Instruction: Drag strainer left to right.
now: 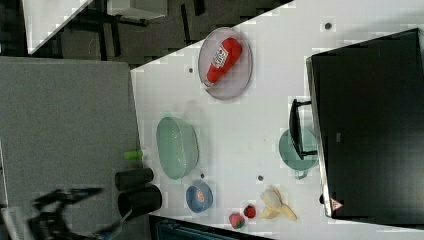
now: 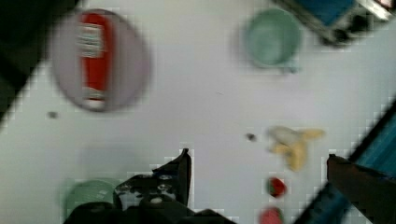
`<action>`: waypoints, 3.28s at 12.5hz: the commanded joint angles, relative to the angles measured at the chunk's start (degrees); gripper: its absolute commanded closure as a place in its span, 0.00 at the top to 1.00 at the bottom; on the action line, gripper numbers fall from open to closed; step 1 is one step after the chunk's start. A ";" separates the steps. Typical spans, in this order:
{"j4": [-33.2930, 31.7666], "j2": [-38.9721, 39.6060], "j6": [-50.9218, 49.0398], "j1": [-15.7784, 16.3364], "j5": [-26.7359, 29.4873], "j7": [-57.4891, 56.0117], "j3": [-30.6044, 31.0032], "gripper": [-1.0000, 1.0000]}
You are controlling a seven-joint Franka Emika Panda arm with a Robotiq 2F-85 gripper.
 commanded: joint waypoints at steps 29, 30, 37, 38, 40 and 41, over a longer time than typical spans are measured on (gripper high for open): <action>-3.01 67.89 54.34 6.08 -8.69 69.63 23.02 1.00; -3.34 67.84 54.33 6.08 -8.69 69.64 22.47 1.00; -9.18 63.57 55.47 4.78 -8.69 67.60 16.82 1.00; -10.29 62.76 55.62 4.42 -8.69 67.39 15.82 1.00; -12.21 61.35 56.71 3.58 -8.69 65.64 13.82 1.00; -12.99 60.87 56.76 3.19 -8.69 63.78 12.78 1.00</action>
